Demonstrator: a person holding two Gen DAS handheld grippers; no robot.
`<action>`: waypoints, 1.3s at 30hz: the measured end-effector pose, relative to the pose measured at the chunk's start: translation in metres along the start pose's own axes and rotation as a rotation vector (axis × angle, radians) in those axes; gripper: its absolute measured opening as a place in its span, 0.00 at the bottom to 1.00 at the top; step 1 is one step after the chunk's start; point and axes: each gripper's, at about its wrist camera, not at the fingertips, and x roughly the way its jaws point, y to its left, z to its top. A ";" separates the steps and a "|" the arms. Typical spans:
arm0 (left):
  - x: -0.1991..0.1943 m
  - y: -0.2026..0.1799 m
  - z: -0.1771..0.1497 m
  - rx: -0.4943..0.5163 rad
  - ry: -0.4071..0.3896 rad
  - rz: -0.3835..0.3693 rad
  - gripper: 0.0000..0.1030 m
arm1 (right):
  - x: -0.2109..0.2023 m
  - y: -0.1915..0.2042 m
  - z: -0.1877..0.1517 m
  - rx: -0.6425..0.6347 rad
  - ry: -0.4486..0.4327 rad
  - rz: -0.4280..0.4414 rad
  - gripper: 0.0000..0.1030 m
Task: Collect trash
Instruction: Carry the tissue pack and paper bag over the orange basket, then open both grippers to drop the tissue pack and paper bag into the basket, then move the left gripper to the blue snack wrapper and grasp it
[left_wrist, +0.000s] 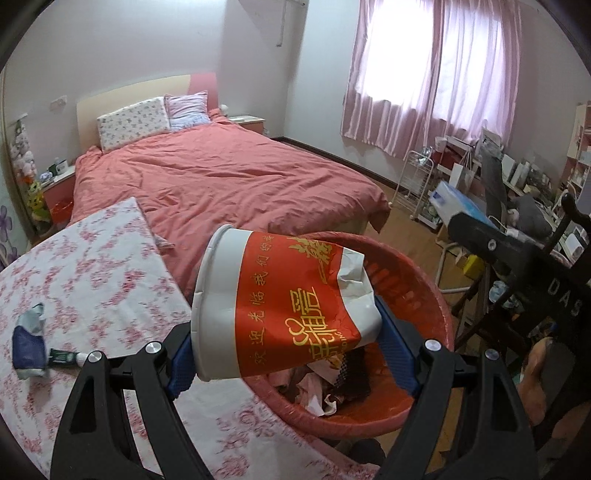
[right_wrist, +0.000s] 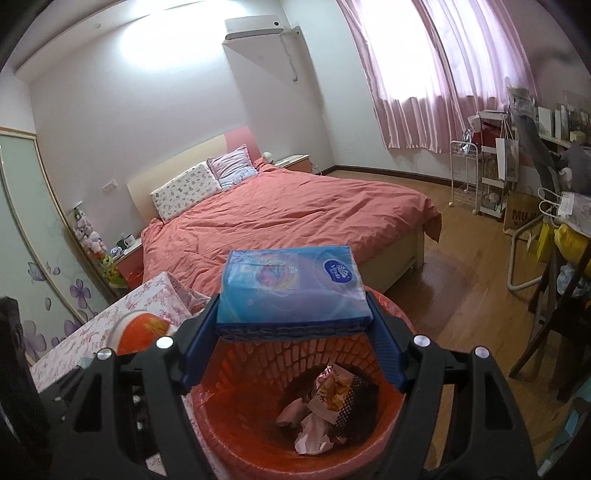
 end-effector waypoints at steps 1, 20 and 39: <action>0.004 -0.002 0.000 0.004 0.008 -0.001 0.79 | 0.003 -0.003 0.002 0.008 0.003 0.004 0.70; 0.010 0.041 -0.021 -0.039 0.112 0.160 0.85 | 0.021 0.000 -0.009 0.003 0.053 0.017 0.81; -0.057 0.177 -0.041 -0.210 0.039 0.467 0.85 | 0.022 0.085 -0.038 -0.191 0.115 0.076 0.73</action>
